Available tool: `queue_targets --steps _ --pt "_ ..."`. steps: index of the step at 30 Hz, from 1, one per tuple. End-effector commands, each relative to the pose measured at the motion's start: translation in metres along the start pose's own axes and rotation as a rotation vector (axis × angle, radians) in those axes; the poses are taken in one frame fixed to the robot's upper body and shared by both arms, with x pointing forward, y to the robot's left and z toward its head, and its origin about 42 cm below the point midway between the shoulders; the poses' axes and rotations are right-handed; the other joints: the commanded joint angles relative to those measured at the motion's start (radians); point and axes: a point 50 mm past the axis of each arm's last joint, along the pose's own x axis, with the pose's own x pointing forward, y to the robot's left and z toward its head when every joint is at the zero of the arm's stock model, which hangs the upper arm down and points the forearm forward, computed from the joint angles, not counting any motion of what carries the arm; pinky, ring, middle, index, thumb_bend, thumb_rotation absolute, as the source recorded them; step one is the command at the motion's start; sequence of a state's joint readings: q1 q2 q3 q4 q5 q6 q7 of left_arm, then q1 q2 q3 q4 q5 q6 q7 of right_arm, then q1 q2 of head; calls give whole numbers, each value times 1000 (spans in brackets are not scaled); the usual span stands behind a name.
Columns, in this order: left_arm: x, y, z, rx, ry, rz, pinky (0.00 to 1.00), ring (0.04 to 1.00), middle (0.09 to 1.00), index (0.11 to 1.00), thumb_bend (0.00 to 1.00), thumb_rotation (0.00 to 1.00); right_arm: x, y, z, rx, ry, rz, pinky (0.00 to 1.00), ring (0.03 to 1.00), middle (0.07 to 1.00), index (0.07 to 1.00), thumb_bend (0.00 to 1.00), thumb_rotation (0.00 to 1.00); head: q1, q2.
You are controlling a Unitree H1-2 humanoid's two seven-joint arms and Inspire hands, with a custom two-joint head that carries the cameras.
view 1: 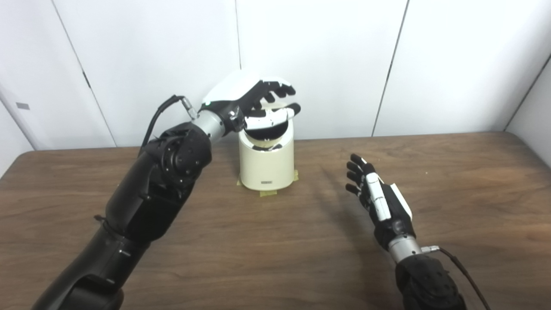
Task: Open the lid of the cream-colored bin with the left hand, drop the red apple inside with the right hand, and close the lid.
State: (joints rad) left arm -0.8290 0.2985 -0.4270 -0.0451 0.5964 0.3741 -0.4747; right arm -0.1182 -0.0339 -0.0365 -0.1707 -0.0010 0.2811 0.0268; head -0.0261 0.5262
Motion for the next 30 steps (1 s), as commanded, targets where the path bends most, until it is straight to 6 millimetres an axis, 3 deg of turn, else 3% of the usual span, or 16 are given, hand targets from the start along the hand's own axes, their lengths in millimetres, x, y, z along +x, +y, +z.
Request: queue_targets --steps 1,30 --pt "1 24 8 48 -20 63 698 798 837 822 476 765 8 1 21 1 -79 -3 869 920 919 920 509 981 -1 1" --pt "-5 -15 -11 38 36 -60 704 802 856 833 468 783 6 -4 22 0 -56 9 864 906 912 924 525 928 1 14"
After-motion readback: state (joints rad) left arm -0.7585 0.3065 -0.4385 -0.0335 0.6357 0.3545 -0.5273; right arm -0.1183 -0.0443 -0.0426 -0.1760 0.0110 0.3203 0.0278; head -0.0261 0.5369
